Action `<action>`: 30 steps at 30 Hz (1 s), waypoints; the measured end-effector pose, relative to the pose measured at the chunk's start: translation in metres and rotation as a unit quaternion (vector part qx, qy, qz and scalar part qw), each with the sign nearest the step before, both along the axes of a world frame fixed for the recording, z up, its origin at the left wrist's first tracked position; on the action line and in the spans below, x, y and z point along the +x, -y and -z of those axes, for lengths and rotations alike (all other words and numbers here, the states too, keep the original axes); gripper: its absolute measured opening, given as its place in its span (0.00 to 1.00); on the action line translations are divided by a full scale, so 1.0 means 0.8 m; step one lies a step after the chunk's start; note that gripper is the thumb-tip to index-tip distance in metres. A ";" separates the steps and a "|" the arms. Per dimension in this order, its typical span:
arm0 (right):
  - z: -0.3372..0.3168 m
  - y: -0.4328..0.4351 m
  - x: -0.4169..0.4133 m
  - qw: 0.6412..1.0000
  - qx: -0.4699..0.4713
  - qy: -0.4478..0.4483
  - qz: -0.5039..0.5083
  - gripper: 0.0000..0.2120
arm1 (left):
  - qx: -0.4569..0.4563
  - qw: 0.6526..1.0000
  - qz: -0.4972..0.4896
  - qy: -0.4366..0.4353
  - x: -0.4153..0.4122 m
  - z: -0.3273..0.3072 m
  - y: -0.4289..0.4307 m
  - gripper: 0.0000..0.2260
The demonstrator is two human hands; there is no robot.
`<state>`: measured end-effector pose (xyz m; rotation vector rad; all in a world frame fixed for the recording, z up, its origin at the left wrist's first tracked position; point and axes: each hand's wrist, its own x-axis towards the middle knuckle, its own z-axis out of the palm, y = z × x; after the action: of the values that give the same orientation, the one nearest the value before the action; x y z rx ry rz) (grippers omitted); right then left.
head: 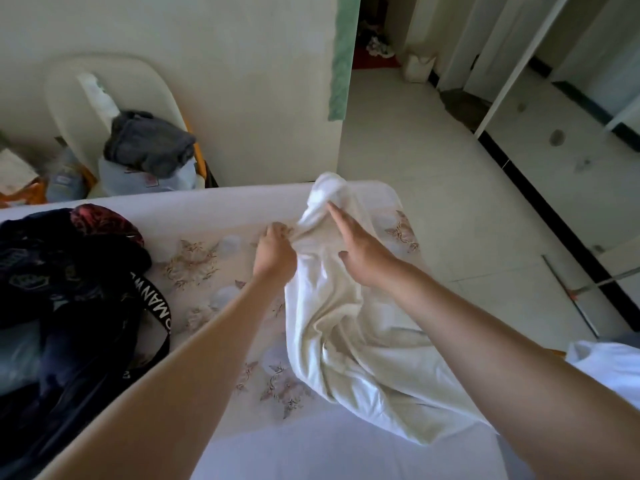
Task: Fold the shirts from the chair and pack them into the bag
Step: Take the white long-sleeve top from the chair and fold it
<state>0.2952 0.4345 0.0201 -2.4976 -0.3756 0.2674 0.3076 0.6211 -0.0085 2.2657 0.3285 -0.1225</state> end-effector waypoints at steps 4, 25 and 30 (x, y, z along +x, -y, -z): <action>0.051 0.000 -0.046 0.996 -0.062 -0.062 -0.002 0.23 | 0.068 0.990 0.108 -0.052 -0.043 0.032 -0.009 0.28; 0.074 -0.017 -0.209 0.987 -0.070 -0.014 0.141 0.12 | 0.167 0.891 0.390 0.160 -0.180 0.047 -0.008 0.28; 0.062 -0.016 -0.229 0.982 -0.063 -0.098 0.146 0.12 | 0.125 0.904 0.372 0.170 -0.176 0.031 -0.035 0.15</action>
<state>0.1117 0.4473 -0.0298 -2.5795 0.0914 0.4228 0.1664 0.6488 -0.0331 2.4947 -0.7587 -0.0761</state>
